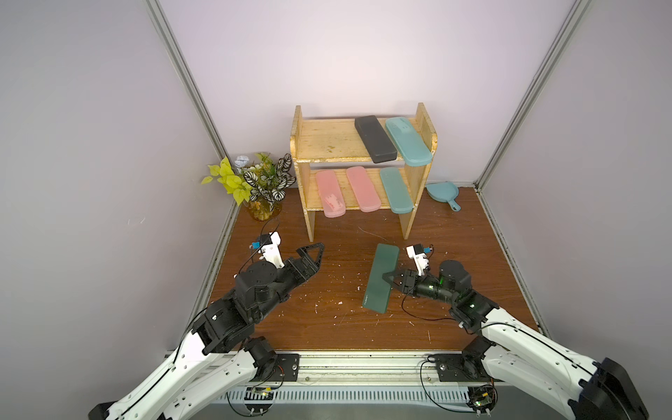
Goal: Remove the pencil cases from the shelf
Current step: Place the pencil case at the center of the board.
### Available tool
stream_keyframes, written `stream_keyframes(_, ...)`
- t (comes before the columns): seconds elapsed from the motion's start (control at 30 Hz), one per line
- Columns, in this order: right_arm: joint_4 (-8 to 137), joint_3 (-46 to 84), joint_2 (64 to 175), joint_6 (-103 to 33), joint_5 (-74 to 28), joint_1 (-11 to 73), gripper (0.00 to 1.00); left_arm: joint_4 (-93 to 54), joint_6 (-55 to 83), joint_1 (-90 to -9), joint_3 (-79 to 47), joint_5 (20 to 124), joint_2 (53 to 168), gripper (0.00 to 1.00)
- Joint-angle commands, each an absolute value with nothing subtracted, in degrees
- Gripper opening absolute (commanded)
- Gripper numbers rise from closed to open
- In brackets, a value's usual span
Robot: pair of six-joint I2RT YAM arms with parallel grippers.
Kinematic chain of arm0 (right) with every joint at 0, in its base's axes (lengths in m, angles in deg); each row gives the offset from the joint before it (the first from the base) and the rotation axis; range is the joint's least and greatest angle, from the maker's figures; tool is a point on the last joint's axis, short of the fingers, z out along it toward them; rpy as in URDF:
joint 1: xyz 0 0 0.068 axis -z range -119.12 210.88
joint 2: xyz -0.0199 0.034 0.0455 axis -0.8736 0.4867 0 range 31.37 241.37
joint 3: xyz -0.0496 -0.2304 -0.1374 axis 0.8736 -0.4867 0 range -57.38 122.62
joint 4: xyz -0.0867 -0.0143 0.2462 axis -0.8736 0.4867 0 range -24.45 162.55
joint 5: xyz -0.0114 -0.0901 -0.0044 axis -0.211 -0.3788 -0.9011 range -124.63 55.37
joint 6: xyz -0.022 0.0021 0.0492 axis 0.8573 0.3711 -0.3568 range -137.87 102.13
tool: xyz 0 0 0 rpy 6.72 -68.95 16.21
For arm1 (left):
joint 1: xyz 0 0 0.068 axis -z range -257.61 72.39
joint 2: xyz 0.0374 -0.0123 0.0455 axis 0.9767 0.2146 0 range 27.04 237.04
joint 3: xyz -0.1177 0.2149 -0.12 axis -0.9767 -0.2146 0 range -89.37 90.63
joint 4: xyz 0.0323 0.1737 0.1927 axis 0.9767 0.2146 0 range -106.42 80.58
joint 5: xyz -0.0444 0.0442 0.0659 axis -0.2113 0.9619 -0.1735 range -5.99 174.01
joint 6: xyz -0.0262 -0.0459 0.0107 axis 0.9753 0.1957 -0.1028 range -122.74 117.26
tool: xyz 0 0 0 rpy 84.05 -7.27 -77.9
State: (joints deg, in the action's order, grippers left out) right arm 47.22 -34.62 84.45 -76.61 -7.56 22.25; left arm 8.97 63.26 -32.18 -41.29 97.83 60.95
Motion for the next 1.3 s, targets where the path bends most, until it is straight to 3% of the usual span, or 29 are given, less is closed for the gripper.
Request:
stream_keyframes(0.0, 37.47, -33.69, 87.77, -75.66, -12.44, 18.95, 0.28, 12.18, 62.23, -31.84, -41.01, 103.59, 60.25, 1.00)
stream_keyframes(0.33, 24.53, -28.33, 108.28, -78.88, -15.26, 11.11, 0.27, 14.46, 62.01, -31.87, -41.15, 108.03, 60.58, 1.00)
stream_keyframes(0.87, 17.73, -3.80, 141.63, -85.38, -9.82, 6.12, 0.24, 17.22, 60.99, -31.87, -40.62, 112.94, 56.41, 0.99)
stream_keyframes(1.27, 25.03, 6.83, 150.71, -88.14, -6.07, 5.42, 0.25, 17.16, 59.08, -31.83, -40.36, 112.89, 57.79, 1.00)
